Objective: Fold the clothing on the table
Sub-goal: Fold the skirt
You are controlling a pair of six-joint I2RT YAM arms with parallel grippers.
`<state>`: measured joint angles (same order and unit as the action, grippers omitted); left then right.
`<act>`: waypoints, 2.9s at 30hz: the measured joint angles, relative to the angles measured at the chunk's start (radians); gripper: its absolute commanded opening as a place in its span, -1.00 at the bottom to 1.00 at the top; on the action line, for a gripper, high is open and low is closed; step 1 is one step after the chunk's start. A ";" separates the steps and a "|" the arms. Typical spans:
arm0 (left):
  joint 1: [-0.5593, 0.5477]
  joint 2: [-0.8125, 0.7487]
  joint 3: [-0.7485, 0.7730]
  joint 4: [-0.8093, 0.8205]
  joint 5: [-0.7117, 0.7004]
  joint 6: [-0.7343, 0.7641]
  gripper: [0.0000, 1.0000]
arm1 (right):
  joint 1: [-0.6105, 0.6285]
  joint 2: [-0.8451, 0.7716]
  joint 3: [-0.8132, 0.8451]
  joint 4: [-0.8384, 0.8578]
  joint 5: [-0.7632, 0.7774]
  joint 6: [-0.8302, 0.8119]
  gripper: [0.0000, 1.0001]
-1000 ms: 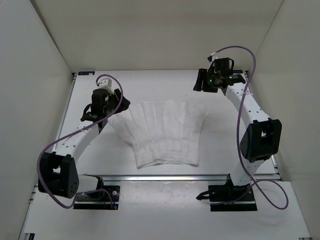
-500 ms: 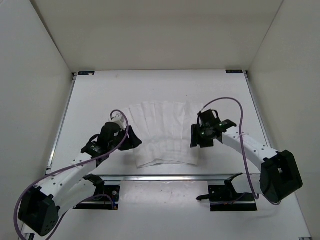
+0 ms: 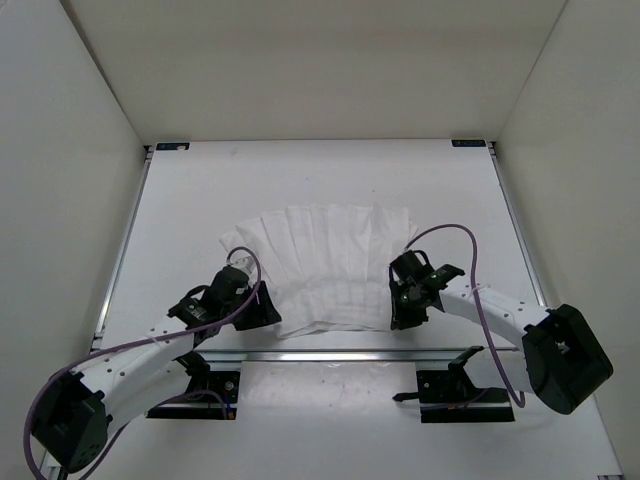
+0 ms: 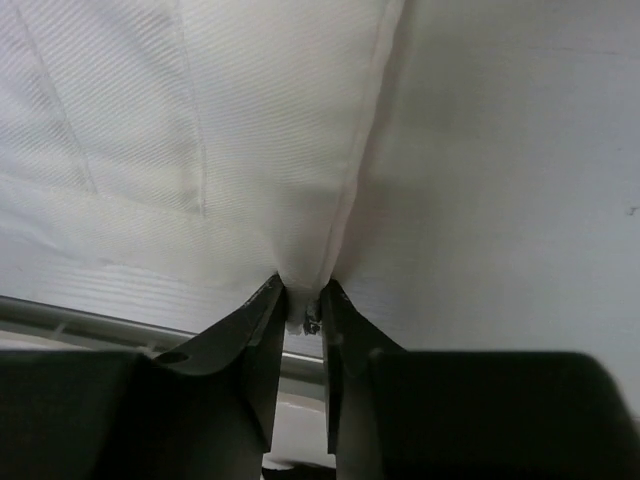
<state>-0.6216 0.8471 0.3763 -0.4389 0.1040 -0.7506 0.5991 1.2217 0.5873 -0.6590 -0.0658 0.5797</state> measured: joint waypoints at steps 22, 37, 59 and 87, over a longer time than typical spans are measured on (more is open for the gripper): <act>-0.001 0.257 0.121 0.009 0.001 -0.001 -1.00 | -0.072 0.019 0.090 0.032 -0.087 -0.053 -1.00; 0.351 0.778 1.525 -0.137 -0.151 0.344 -1.00 | -0.383 0.602 1.468 -0.011 -0.252 -0.290 -1.00; 0.139 0.098 0.062 0.061 -0.028 0.119 -1.00 | -0.207 0.037 0.149 0.117 -0.141 -0.129 -1.00; 0.232 -0.306 0.253 -0.349 0.203 0.103 -1.00 | -0.281 -0.498 0.203 -0.302 -0.391 -0.053 -0.98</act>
<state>-0.3897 0.5415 0.6292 -0.7879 0.3073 -0.6479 0.3183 0.7238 0.7902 -0.9607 -0.4572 0.5266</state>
